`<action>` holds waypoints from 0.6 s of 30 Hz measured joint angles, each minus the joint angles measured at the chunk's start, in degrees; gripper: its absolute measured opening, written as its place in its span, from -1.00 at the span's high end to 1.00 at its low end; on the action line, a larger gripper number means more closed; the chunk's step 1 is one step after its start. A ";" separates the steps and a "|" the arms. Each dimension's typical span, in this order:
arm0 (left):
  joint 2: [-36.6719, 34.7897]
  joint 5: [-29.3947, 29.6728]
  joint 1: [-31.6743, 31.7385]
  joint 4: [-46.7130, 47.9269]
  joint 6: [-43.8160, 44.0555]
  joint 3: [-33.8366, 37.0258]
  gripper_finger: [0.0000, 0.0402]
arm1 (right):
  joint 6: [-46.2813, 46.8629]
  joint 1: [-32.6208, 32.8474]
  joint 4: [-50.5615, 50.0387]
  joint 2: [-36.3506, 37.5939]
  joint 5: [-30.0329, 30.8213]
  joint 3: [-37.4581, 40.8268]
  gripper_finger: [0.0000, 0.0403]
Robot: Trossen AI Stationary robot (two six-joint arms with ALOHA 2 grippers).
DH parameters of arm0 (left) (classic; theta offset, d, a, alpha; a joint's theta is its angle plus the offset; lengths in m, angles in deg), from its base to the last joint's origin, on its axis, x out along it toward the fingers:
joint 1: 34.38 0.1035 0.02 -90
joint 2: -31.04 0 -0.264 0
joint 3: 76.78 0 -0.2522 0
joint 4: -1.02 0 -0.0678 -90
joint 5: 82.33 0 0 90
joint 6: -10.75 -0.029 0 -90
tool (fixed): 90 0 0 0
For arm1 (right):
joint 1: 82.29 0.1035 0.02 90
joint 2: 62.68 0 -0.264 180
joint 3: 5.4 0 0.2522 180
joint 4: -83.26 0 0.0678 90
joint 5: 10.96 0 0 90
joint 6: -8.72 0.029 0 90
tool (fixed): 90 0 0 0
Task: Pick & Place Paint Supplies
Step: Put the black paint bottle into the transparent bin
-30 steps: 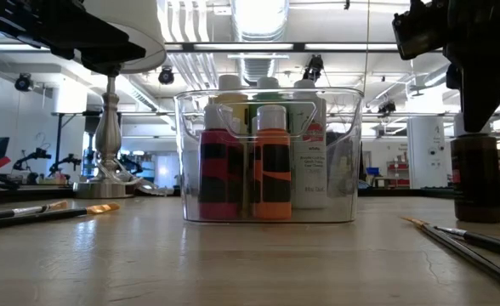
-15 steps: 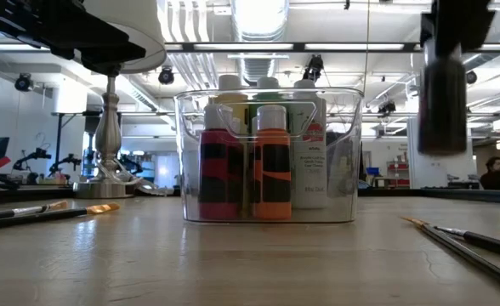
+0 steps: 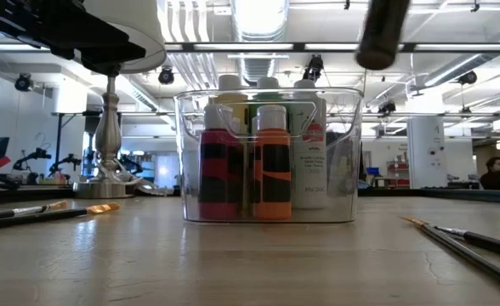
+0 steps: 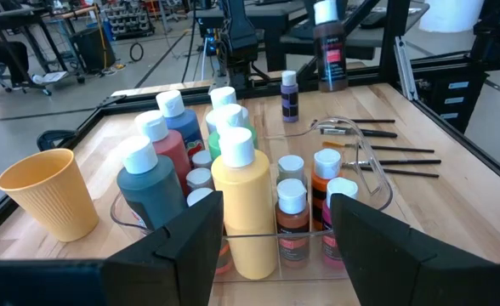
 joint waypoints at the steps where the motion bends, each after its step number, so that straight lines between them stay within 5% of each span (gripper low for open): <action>1: 0.00 0.00 0.00 0.00 0.00 0.00 -0.11 | -0.42 -0.02 -0.07 -0.33 0.56 -0.47 0.44; 18: 0.00 0.00 0.00 0.33 0.02 0.00 -0.11 | -9.93 -4.99 1.43 -7.58 1.16 -3.32 0.40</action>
